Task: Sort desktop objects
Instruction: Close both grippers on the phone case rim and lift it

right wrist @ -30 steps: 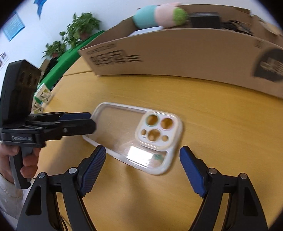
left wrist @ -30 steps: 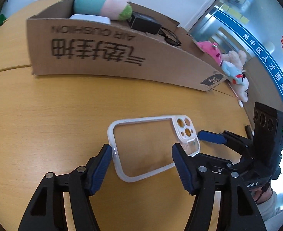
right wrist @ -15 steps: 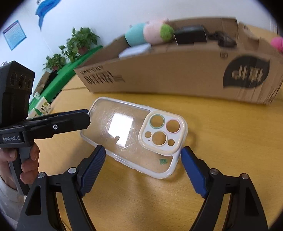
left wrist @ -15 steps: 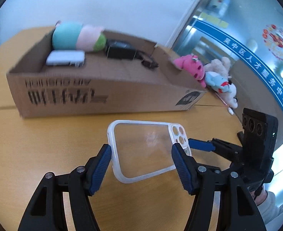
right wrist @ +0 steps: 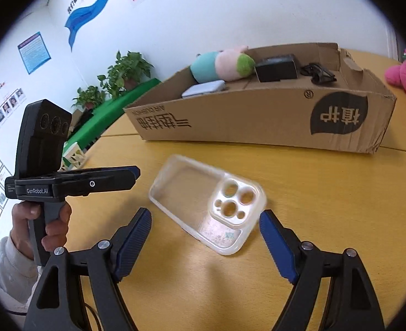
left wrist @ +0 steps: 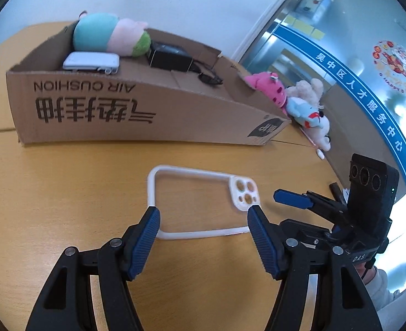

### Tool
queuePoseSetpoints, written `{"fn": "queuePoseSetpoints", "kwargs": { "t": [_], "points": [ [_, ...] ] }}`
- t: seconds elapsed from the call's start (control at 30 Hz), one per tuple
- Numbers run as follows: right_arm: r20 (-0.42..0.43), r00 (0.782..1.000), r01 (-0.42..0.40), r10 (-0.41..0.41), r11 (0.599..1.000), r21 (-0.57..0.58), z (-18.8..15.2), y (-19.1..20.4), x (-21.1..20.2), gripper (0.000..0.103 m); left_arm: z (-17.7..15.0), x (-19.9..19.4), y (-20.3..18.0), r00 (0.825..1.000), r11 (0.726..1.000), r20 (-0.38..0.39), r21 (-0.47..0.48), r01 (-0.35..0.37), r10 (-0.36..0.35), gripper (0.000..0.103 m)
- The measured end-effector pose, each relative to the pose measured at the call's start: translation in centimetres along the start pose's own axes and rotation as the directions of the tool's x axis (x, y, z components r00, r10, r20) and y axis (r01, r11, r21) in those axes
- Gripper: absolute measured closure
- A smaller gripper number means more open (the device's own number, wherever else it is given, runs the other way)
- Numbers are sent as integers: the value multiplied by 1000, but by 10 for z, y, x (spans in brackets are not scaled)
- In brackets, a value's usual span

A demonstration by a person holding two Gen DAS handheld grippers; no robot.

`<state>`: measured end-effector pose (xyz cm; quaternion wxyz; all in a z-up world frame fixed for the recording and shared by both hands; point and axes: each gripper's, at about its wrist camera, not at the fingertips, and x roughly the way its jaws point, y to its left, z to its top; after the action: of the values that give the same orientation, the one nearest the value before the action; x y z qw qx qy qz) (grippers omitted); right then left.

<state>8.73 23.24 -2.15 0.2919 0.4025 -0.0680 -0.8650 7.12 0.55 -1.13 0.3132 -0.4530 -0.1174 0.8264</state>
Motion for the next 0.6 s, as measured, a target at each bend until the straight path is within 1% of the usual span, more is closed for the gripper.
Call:
{"fn": "queuePoseSetpoints", "kwargs": {
  "t": [0.1,0.13,0.23,0.33,0.4,0.47,0.53,0.6],
  "points": [
    [-47,999,7,-6,1000,30,4,-7,12,21,7,14,10,1000,999,-25,-38,-7,6,38],
    [-56,998,5,-3,999,40,5,-8,16,21,10,19,13,999,999,-33,-40,-12,10,38],
    [-77,997,13,-8,998,64,8,-12,26,21,18,35,20,998,999,-61,-51,6,-9,38],
    [-96,995,44,-35,995,92,12,-19,35,21,25,44,21,997,999,-77,-43,3,-6,38],
    [-88,996,38,-28,993,113,15,-23,35,21,27,43,22,997,999,-79,-36,6,-9,37],
    [-69,997,29,-21,993,114,17,-24,32,21,27,37,19,998,1000,-54,-24,18,-19,37],
    [-24,1000,14,-11,995,102,21,-21,22,21,28,25,14,999,999,-15,-10,33,-33,37],
    [37,999,-20,17,997,79,24,-16,6,21,27,10,8,999,999,22,15,47,-47,37]
  ]
}}
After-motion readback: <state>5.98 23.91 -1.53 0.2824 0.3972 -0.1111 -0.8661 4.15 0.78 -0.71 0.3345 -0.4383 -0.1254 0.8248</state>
